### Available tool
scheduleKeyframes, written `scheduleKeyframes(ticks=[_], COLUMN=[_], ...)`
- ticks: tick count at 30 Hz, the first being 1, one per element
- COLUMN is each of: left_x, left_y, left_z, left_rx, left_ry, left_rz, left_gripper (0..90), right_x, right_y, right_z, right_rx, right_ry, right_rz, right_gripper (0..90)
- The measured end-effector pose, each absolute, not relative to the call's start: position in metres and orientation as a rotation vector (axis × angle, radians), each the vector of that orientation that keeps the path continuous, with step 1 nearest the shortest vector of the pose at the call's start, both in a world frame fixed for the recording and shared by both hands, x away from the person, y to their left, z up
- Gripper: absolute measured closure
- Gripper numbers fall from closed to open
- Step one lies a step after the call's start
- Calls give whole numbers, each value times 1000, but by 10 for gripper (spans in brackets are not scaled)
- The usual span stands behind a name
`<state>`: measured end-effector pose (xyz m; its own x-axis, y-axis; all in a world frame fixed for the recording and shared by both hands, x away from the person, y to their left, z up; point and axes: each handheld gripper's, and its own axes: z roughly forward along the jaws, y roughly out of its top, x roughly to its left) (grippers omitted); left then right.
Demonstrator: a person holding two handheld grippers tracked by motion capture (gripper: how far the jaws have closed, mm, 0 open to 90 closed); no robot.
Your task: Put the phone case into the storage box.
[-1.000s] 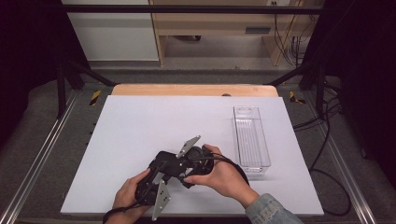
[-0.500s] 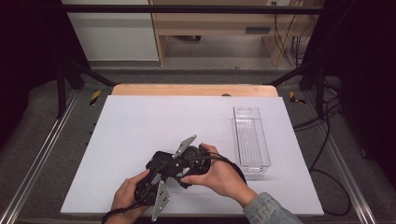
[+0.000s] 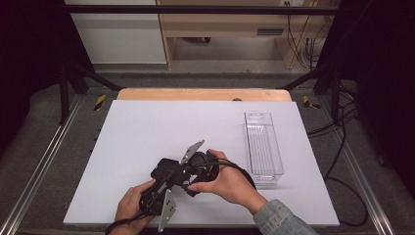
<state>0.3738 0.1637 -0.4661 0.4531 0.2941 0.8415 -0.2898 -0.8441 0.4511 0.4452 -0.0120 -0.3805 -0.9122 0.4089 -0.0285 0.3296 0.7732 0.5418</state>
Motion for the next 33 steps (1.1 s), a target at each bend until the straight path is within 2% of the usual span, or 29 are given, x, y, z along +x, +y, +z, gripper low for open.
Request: scheduleKeyframes(ticks=[16,33], left_x=[374,373], left_y=[165,165], left_z=[-465,-466], left_rx=[2206,2226], left_ry=[14,23], left_rz=[1406,1406], left_gripper=[800,805], right_x=[446,441], right_y=[-12,-22], right_z=[-381,-394], right_rx=[618,642], right_ry=[2795,2680], right_rz=[913,1137], right_gripper=[138,86])
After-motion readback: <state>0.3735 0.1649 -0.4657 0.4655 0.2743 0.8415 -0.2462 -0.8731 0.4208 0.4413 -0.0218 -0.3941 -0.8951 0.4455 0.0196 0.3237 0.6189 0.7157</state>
